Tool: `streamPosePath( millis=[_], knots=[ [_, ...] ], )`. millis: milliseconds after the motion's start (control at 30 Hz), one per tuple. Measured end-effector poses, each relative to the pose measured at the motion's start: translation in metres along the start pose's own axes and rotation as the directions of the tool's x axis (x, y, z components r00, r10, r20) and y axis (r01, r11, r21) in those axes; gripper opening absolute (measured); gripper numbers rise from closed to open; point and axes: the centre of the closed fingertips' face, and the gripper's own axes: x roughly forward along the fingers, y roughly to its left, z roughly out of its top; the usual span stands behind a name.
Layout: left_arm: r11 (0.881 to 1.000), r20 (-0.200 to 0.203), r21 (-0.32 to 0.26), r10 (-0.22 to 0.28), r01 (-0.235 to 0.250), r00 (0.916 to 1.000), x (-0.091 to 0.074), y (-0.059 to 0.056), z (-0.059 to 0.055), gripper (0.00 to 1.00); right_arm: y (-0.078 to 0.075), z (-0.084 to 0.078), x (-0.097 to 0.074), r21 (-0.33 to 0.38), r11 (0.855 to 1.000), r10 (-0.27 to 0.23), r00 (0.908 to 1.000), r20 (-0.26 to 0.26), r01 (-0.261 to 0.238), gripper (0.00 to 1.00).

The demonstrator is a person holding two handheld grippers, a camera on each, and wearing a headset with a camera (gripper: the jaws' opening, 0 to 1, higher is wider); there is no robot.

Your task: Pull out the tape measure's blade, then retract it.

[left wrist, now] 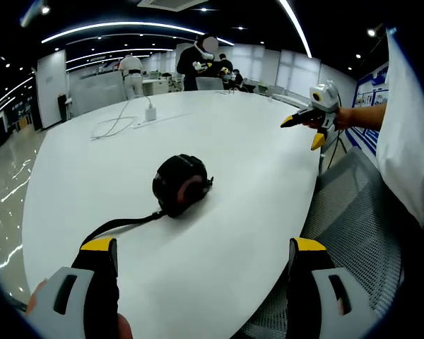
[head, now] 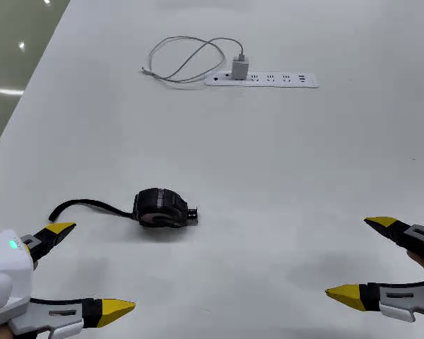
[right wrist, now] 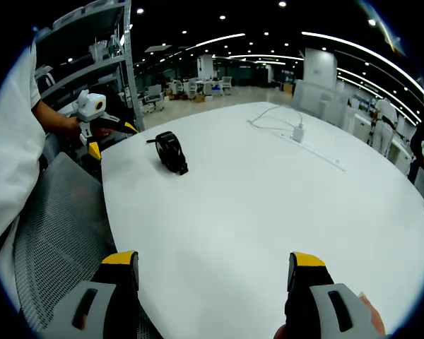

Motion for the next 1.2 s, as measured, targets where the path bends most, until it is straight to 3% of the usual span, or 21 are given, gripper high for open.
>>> streamPosePath(
  millis=[367,467,600,1200],
  knots=[
    [1.000,0.009,-0.020,0.010,-0.010,0.9999,-0.009,0.003,-0.005,0.99,0.009,-0.007,-0.005,0.010,1.000,0.005,1.0000,-0.001,-0.005,0.94],
    [1.000,0.003,-0.008,0.028,-0.028,0.9996,-0.010,0.004,-0.008,0.99,0.008,-0.010,-0.008,0.013,1.000,-0.009,1.0000,0.002,0.009,0.95],
    [0.999,0.013,-0.035,0.033,-0.033,0.9994,-0.010,0.004,-0.008,0.99,0.007,-0.019,-0.011,0.035,0.999,-0.027,0.9996,-0.004,0.027,0.97],
    [0.999,0.032,-0.037,0.040,-0.039,0.9987,-0.009,0.003,-0.002,0.99,0.008,-0.014,-0.011,0.040,0.999,-0.025,0.9996,0.015,0.025,0.97]
  ],
)
